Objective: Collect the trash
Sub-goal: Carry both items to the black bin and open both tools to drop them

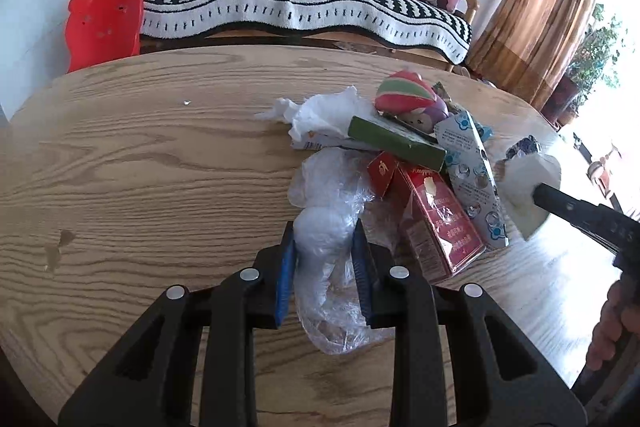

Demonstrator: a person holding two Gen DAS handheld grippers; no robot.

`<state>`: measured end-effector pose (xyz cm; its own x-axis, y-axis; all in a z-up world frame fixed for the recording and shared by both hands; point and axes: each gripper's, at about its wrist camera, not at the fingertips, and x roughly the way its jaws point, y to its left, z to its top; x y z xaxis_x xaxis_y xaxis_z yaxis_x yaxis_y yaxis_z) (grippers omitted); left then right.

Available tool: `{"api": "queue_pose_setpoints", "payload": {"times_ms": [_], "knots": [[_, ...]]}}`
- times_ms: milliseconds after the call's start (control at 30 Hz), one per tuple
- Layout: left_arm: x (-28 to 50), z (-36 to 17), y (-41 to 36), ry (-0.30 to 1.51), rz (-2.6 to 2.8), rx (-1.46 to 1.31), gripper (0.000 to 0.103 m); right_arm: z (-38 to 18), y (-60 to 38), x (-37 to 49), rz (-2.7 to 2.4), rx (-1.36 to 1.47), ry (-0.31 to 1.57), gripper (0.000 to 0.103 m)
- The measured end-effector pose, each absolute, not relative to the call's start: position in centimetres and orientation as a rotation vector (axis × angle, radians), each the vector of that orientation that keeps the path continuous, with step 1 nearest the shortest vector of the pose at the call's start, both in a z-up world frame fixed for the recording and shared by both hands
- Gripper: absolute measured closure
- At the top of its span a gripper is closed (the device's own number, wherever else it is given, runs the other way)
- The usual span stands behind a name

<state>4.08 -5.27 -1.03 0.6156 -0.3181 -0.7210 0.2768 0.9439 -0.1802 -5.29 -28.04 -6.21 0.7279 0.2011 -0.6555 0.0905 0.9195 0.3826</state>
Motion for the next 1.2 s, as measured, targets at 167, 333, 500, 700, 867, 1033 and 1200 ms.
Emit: {"api": "queue_pose_setpoints", "payload": {"times_ms": [167, 333, 500, 700, 867, 1033, 1200], "knots": [[3.8, -0.6, -4.6, 0.837, -0.318, -0.079, 0.077, -4.8, -28.9, -7.1, 0.024, 0.381, 0.726, 0.097], [3.7, -0.2, -4.2, 0.832, -0.31, -0.087, 0.077, -4.3, -30.0, -8.7, -0.009, 0.373, 0.716, 0.097], [3.6, 0.1, -3.9, 0.83, -0.306, -0.104, 0.077, -4.6, -30.8, -10.0, -0.032, 0.374, 0.73, 0.097], [3.2, 0.7, -3.8, 0.808, -0.32, -0.126, 0.077, -4.4, -31.1, -11.3, -0.042, 0.35, 0.733, 0.097], [1.7, 2.6, -3.5, 0.727, -0.316, -0.135, 0.077, -3.8, -31.8, -12.4, -0.047, 0.354, 0.723, 0.097], [-0.4, 5.2, -1.9, 0.634, -0.286, -0.191, 0.077, -1.7, -33.0, -14.7, -0.06, 0.36, 0.677, 0.097], [-3.4, 6.9, -5.1, 0.63, -0.374, -0.153, 0.077, 0.6, -36.0, -18.3, -0.104, 0.372, 0.616, 0.097]]}}
